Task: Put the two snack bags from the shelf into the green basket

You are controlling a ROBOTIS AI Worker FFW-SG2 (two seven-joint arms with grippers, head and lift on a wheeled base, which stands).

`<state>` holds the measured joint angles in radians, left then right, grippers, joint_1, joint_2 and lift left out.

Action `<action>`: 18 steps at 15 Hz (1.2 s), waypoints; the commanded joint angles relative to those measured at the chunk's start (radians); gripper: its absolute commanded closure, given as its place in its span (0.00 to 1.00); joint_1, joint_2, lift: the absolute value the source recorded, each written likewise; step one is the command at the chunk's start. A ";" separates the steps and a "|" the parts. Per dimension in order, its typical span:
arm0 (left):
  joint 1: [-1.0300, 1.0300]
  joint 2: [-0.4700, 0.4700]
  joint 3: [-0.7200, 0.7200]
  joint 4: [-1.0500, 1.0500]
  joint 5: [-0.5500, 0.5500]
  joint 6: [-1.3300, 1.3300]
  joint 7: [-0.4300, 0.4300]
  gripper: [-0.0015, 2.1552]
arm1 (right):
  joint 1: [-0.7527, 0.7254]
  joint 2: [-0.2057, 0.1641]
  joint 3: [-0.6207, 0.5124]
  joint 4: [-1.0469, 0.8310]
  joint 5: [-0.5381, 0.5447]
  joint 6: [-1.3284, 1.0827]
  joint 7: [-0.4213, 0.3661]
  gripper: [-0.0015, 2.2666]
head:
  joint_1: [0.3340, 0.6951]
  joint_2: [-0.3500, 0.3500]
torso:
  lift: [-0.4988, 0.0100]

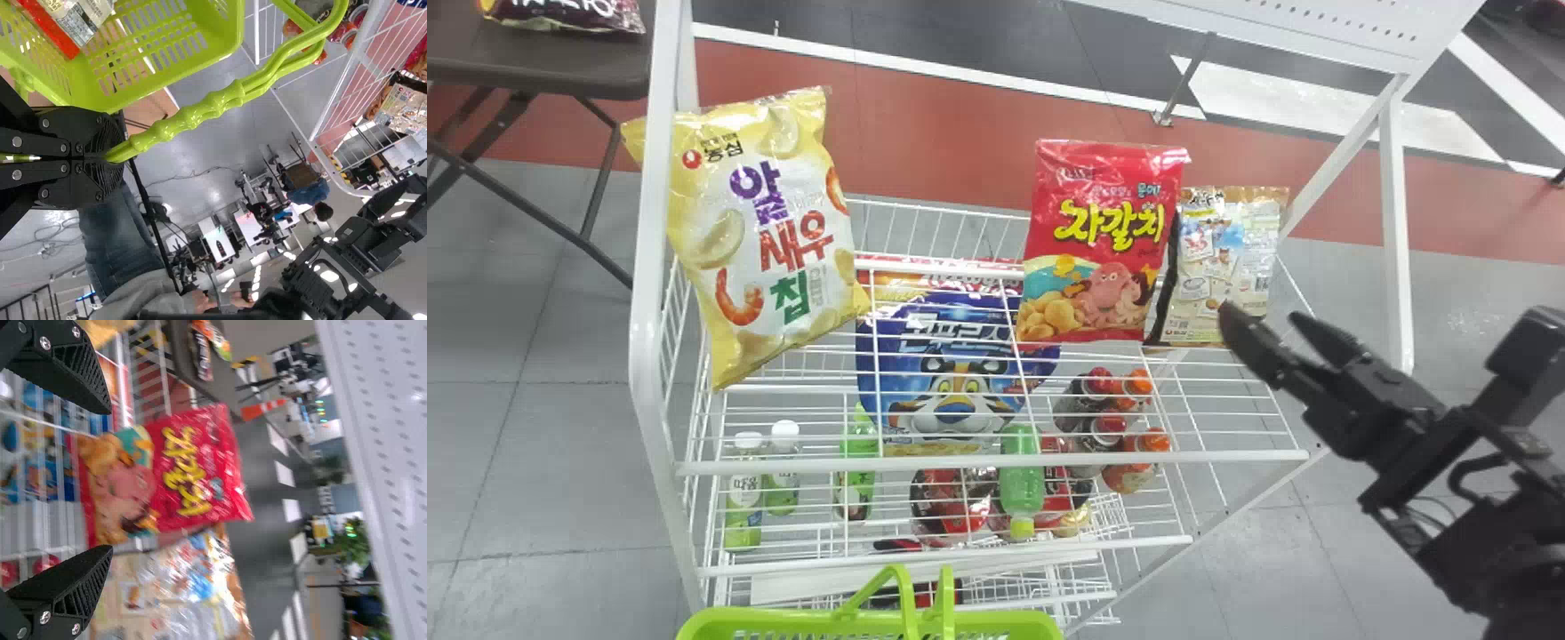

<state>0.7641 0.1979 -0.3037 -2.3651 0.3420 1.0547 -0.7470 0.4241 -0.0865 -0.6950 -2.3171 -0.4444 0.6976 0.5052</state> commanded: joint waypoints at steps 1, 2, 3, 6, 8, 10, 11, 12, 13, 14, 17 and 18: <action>0.001 0.000 0.000 0.001 0.000 0.000 0.000 0.84 | -0.045 -0.038 -0.024 0.105 0.015 -0.094 0.019 0.04 | 1.00 0.00 | 0.96; 0.001 0.000 -0.002 0.001 0.000 0.000 0.000 0.84 | -0.064 -0.056 -0.031 0.145 0.016 -0.109 0.030 0.04 | 1.00 0.00 | 0.96; 0.001 0.002 -0.002 0.001 0.000 0.000 0.000 0.84 | -0.077 -0.075 -0.032 0.186 0.018 -0.118 0.035 0.04 | 1.00 0.00 | 0.96; 0.009 0.005 -0.002 -0.002 0.000 0.000 0.000 0.84 | -0.119 -0.095 -0.012 0.300 0.056 -0.192 0.044 0.04 | 1.00 0.00 | 0.96; 0.014 0.008 -0.002 -0.011 -0.003 0.000 0.000 0.84 | -0.128 -0.104 0.026 0.361 0.084 -0.263 0.044 0.04 | 1.00 0.00 | 0.96; 0.023 0.009 -0.002 -0.019 -0.008 0.000 -0.002 0.84 | -0.163 -0.104 0.060 0.424 0.121 -0.309 0.044 0.04 | 1.00 0.00 | 0.96; 0.024 0.011 -0.002 -0.020 -0.008 0.000 -0.002 0.84 | -0.179 -0.107 0.071 0.447 0.130 -0.312 0.044 0.04 | 1.00 0.00 | 0.96; 0.024 0.011 -0.002 -0.022 -0.009 -0.003 -0.005 0.84 | -0.202 -0.108 0.081 0.470 0.148 -0.312 0.042 0.04 | 1.00 0.00 | 0.96; 0.029 0.011 0.002 -0.023 -0.009 -0.006 -0.006 0.84 | -0.222 -0.108 0.101 0.493 0.167 -0.312 0.042 0.04 | 1.00 0.00 | 0.96; 0.032 0.011 0.005 -0.025 -0.009 -0.015 -0.008 0.84 | -0.239 -0.110 0.114 0.509 0.182 -0.315 0.039 0.04 | 1.00 0.00 | 0.96; 0.037 0.012 0.009 -0.025 -0.009 -0.021 -0.014 0.84 | -0.294 -0.110 0.152 0.574 0.242 -0.339 0.023 0.04 | 1.00 0.00 | 0.96; 0.037 0.012 0.009 -0.025 -0.009 -0.021 -0.017 0.84 | -0.311 -0.110 0.161 0.601 0.260 -0.352 0.006 0.04 | 1.00 0.00 | 0.96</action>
<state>0.8005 0.2101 -0.2952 -2.3899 0.3328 1.0337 -0.7621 0.1359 -0.1961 -0.5475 -1.7487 -0.2091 0.3592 0.5210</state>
